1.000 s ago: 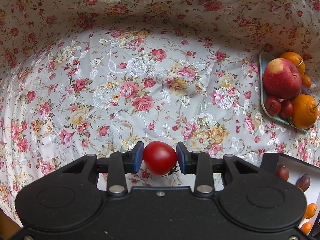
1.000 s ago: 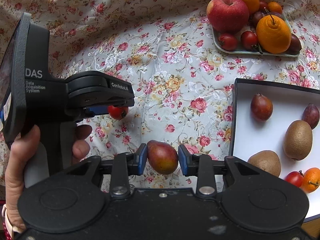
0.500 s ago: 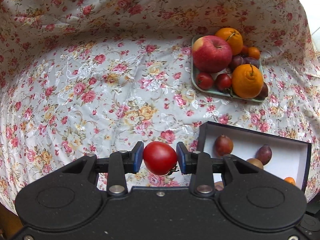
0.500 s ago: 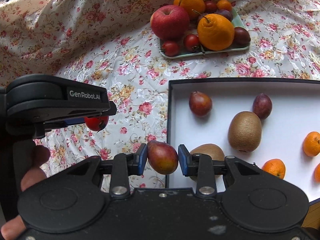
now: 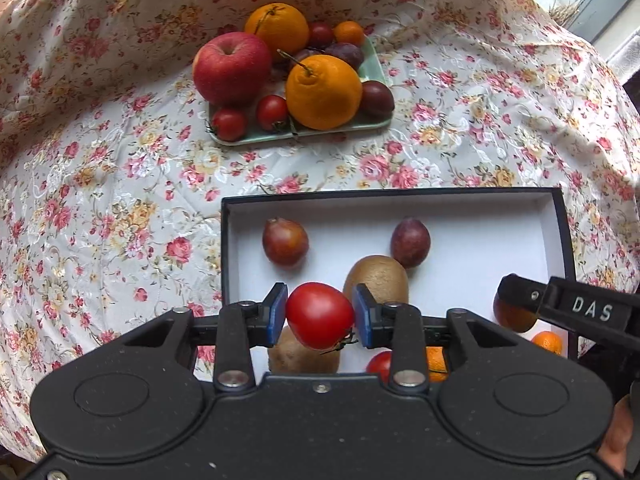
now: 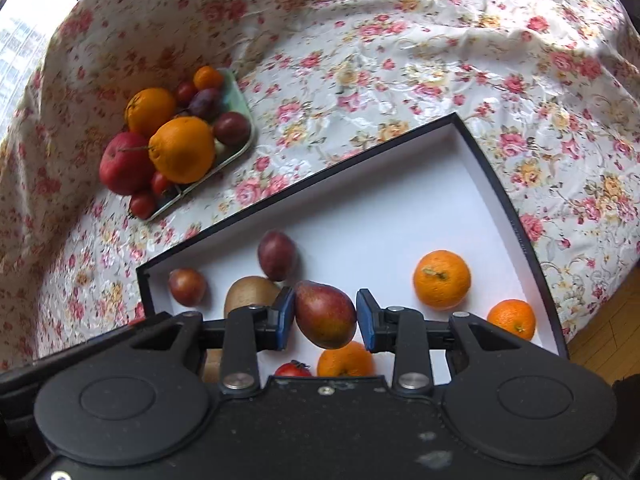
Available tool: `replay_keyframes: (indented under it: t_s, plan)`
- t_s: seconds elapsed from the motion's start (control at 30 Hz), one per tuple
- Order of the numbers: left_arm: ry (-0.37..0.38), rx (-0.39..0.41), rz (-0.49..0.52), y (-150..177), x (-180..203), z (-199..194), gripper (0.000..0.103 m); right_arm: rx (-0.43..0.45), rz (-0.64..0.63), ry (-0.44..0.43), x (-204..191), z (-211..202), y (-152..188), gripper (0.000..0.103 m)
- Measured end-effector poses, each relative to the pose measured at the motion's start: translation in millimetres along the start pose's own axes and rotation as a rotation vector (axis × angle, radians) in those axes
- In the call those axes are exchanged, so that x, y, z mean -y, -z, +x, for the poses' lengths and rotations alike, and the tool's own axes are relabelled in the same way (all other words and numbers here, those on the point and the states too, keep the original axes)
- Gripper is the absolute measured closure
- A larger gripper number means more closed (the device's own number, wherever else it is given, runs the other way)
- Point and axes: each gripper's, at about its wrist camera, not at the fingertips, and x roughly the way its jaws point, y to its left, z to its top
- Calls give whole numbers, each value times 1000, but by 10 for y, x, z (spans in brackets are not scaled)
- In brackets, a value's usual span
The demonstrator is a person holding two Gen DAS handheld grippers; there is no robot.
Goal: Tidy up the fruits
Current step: 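Carry the plum and red tomato over the white box with both tools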
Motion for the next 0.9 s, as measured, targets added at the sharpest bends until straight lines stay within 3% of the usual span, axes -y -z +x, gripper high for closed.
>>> replay_keyframes:
  t_s: [0.33,0.63,0.9]
  plan:
    - [49,-81,82,139,452,169,59,77,76,48,466,-67,-123,68]
    - [72,-128,173,320,728,303,59,154,93,-47,461,-177,-160,68]
    - [134,-141,263,479,992,305,57,162,105,-17,524,-189,-180,68]
